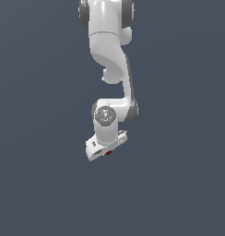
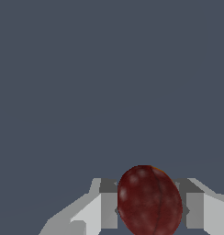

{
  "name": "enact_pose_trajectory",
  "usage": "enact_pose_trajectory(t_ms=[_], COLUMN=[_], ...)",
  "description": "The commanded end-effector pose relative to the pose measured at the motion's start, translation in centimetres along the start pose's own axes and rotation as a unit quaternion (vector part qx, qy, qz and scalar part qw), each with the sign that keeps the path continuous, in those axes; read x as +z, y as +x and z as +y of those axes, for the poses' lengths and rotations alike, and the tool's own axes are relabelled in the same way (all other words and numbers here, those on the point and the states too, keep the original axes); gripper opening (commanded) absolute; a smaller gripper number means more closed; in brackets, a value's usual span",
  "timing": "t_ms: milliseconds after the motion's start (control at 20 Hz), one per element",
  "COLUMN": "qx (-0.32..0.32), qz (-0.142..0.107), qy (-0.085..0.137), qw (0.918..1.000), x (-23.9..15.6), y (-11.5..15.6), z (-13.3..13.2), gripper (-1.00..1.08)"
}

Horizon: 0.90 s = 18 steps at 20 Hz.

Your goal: Pick up the object and move it to a goal position.

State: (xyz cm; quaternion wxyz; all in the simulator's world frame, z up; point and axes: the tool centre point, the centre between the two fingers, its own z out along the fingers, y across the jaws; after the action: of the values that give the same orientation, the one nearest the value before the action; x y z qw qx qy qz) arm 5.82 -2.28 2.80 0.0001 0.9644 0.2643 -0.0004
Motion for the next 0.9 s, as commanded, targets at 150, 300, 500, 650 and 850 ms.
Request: enact_pose_trajectory(t_ms=[150, 300, 500, 650, 850], qx=[0.0, 0.0, -0.001, -0.001, -0.001], qz=[0.0, 0.0, 0.0, 0.0, 0.0], qy=[0.0, 0.0, 0.0, 0.0, 0.0], qw=[1.0, 1.0, 1.0, 1.0, 1.0], x=[-1.1, -1.9, -3.0, -3.8, -4.9], y=[-0.2, -0.3, -0.5, -0.6, -0.7], z=[-4.6, -7.9, -12.5, -16.0, -20.2], gripper=[-1.0, -1.0, -1.0, -1.0, -1.0])
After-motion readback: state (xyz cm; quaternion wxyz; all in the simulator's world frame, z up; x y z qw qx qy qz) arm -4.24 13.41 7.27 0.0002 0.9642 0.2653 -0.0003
